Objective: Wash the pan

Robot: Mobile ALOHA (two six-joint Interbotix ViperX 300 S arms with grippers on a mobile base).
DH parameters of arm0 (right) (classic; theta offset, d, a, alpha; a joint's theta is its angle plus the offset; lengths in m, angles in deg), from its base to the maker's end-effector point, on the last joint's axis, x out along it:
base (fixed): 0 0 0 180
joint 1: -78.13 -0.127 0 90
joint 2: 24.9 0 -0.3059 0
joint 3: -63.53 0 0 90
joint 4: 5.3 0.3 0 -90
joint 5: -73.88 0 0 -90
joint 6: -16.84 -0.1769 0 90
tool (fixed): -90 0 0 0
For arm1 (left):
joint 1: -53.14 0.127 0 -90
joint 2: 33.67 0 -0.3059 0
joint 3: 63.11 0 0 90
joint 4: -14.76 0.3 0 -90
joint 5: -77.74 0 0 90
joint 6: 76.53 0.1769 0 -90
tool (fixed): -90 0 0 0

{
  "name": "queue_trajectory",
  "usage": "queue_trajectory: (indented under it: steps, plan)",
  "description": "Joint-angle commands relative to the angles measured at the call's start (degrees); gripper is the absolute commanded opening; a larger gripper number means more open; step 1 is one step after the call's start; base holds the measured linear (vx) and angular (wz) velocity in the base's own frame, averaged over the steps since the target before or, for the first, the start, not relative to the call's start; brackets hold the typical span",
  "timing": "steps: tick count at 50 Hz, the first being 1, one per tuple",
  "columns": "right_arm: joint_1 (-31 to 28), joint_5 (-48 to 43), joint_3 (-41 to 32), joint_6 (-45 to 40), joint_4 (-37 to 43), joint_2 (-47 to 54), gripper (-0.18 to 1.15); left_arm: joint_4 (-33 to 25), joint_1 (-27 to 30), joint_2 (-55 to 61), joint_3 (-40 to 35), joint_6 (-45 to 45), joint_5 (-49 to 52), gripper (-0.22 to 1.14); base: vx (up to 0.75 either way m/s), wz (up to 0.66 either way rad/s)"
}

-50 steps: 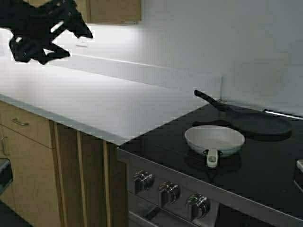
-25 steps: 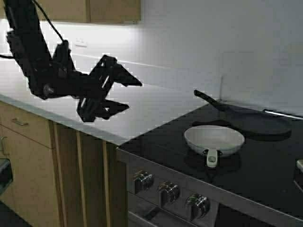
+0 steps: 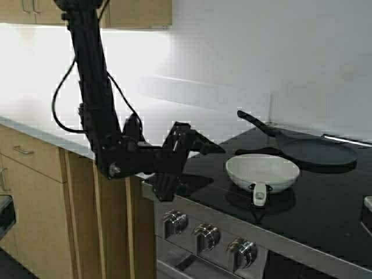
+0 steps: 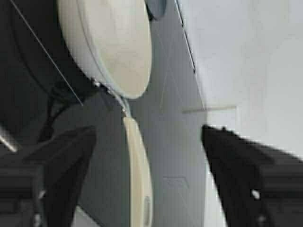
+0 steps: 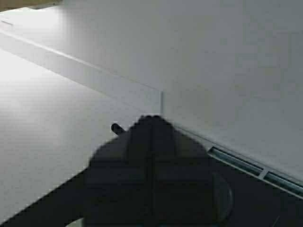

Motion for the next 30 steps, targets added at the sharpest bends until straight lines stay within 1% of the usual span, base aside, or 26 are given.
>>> queue_trajectory:
  steps: [1, 13, 30]
  plan:
    - [-0.09, -0.26, -0.70, -0.09, 0.18, 0.44, 0.06, -0.18, -0.79, 0.70, -3.16, -1.76, 0.53, 1.00, 0.00, 0.00]
    - [-0.18, -0.26, -0.79, -0.09, 0.09, 0.88, 0.06, -0.18, -2.90, 2.72, -7.38, -3.78, 4.48, 1.00, 0.00, 0.00]
    - [-0.09, -0.26, -0.70, -0.09, 0.09, 1.05, 0.06, -0.18, -5.54, 4.48, -12.30, -6.50, 7.03, 1.00, 0.00, 0.00]
